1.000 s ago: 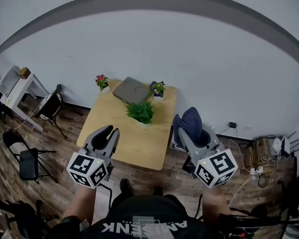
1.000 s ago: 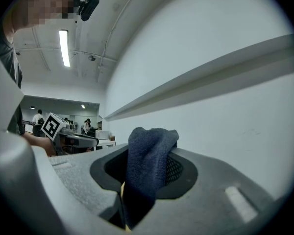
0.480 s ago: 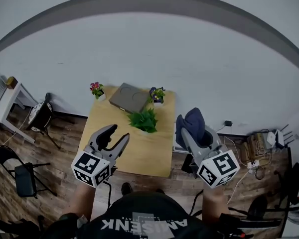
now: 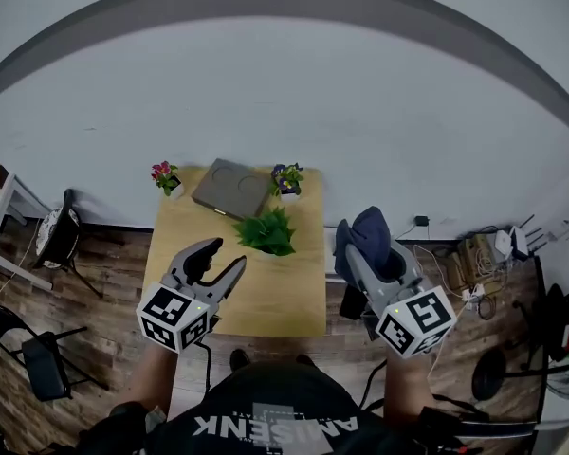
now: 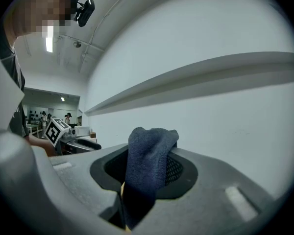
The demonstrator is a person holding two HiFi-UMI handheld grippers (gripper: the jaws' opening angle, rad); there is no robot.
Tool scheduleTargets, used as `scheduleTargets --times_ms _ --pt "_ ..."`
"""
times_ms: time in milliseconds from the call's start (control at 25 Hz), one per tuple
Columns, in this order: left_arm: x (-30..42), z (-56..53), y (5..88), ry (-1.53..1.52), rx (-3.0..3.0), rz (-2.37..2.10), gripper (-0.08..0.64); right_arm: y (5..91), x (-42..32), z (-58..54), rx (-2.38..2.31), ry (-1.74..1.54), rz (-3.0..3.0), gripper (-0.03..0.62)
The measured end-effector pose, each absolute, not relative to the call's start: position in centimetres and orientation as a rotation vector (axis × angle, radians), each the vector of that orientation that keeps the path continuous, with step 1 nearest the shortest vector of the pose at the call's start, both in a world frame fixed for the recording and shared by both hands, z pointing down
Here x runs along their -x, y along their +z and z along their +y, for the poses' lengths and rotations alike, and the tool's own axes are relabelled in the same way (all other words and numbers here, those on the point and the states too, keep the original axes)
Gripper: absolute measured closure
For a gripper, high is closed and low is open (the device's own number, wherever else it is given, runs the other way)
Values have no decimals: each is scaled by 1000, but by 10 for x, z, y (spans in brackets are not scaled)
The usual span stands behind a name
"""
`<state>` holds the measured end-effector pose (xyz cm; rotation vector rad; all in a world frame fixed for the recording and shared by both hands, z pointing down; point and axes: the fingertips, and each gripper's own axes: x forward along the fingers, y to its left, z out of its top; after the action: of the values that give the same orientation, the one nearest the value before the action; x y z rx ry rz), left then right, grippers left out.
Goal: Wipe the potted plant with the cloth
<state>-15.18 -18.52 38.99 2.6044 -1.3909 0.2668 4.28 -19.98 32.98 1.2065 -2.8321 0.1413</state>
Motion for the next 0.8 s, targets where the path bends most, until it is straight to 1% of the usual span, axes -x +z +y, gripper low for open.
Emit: scheduleTargets --times_ms 200,280,600,800 --pt "147 -199 404 303 -2656 -1272 350 337 -52 -203 -1299 172 -2766 465" --pt "147 -207 411 349 -2679 -1253 360 341 -56 -202 -1339 197 -2738 466" --pt "142 -225 481 796 -2741 -1077 360 364 -66 -187 -1456 283 -2660 466" --pt "132 -236 522 988 -2725 -963 384 377 -75 -178 -1525 337 -2616 465"
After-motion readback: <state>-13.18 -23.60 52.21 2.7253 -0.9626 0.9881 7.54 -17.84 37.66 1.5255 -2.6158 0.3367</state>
